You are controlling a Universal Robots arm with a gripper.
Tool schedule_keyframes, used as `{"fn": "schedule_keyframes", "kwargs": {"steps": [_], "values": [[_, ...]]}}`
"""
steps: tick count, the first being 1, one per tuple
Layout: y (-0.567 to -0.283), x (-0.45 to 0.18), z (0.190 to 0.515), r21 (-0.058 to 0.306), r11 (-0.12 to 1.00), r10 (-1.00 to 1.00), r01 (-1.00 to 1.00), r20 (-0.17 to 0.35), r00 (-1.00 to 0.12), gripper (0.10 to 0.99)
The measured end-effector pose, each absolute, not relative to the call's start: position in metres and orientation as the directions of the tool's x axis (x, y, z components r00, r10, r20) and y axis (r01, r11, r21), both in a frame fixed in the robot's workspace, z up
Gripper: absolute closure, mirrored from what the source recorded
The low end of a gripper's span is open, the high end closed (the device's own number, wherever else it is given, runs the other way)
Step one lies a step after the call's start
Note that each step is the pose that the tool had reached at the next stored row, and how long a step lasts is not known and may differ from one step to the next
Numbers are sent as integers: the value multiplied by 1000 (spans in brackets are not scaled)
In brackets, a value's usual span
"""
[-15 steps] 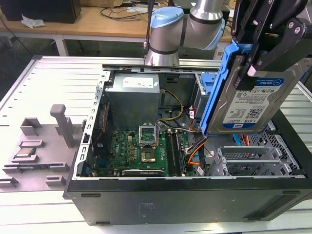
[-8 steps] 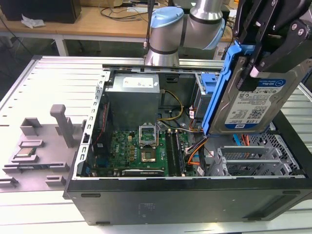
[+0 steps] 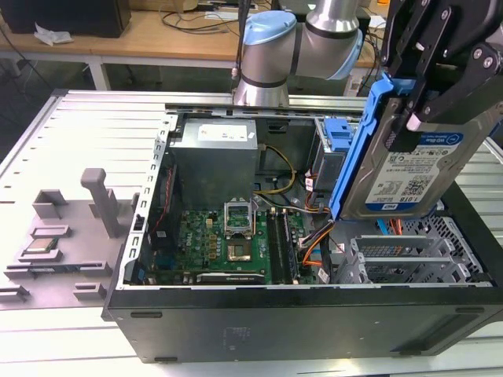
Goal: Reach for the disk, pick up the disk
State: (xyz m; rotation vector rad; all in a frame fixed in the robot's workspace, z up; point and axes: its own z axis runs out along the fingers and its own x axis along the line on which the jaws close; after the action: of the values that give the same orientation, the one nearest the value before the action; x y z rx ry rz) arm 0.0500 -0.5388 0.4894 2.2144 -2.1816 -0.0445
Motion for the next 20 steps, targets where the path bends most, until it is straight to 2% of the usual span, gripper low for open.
{"fn": "schedule_keyframes", "kwargs": {"steps": [20], "values": [[-539, 88, 463, 47, -15, -1000, -999, 5, 15, 718]]}}
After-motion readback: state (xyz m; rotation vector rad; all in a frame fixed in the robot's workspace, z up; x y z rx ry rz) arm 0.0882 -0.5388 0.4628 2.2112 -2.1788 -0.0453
